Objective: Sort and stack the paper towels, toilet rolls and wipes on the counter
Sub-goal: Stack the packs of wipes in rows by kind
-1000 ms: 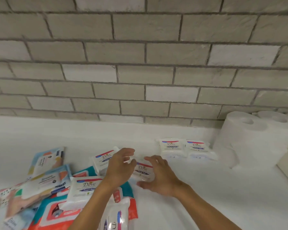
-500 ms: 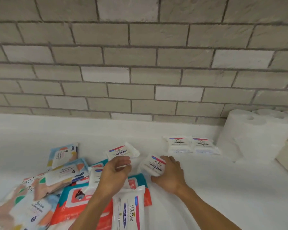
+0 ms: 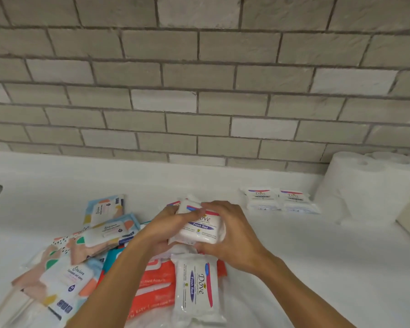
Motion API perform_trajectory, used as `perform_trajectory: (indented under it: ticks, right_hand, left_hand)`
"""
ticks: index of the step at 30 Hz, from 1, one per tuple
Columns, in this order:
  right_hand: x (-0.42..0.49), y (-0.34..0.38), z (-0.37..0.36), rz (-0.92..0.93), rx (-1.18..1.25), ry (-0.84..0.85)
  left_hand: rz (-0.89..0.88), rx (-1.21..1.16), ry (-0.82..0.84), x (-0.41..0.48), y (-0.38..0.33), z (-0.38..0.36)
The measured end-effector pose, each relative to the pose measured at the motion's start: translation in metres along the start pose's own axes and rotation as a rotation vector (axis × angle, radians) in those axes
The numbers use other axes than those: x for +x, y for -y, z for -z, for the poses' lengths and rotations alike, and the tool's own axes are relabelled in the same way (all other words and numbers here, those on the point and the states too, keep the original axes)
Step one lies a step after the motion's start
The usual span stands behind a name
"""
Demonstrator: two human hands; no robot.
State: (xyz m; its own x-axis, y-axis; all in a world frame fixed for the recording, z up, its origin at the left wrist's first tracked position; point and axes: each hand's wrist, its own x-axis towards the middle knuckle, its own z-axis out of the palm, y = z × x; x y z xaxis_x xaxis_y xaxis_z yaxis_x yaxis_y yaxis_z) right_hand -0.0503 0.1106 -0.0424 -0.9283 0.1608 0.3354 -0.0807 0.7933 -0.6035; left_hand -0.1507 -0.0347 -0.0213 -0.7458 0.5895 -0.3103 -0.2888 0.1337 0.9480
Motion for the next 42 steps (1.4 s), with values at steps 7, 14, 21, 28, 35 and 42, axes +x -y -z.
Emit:
perform_trajectory:
  ticks: [7, 14, 21, 28, 35, 42]
  right_hand:
    - [-0.031, -0.008, -0.025, -0.342, 0.329, -0.009]
    - [-0.053, -0.002, -0.049, -0.470, 0.363, -0.037]
    - [-0.071, 0.023, -0.071, -0.697, 0.228, 0.120]
    - [-0.075, 0.045, -0.088, -0.756, 0.035, 0.118]
    - [-0.073, 0.039, -0.088, -0.739, 0.024, 0.103]
    - [-0.075, 0.009, -0.044, -0.714, 0.135, 0.280]
  left_hand:
    - [-0.020, 0.018, -0.204, 0.001, 0.003, 0.022]
    - [-0.009, 0.060, -0.221, 0.001, 0.010, 0.034]
    - [-0.008, 0.003, -0.241, -0.006, 0.015, 0.036]
    - [0.008, -0.098, -0.224, -0.013, 0.023, 0.043]
    - [0.022, -0.182, -0.185, -0.022, 0.027, 0.043]
    - [0.075, -0.172, -0.152, -0.027, 0.038, 0.041]
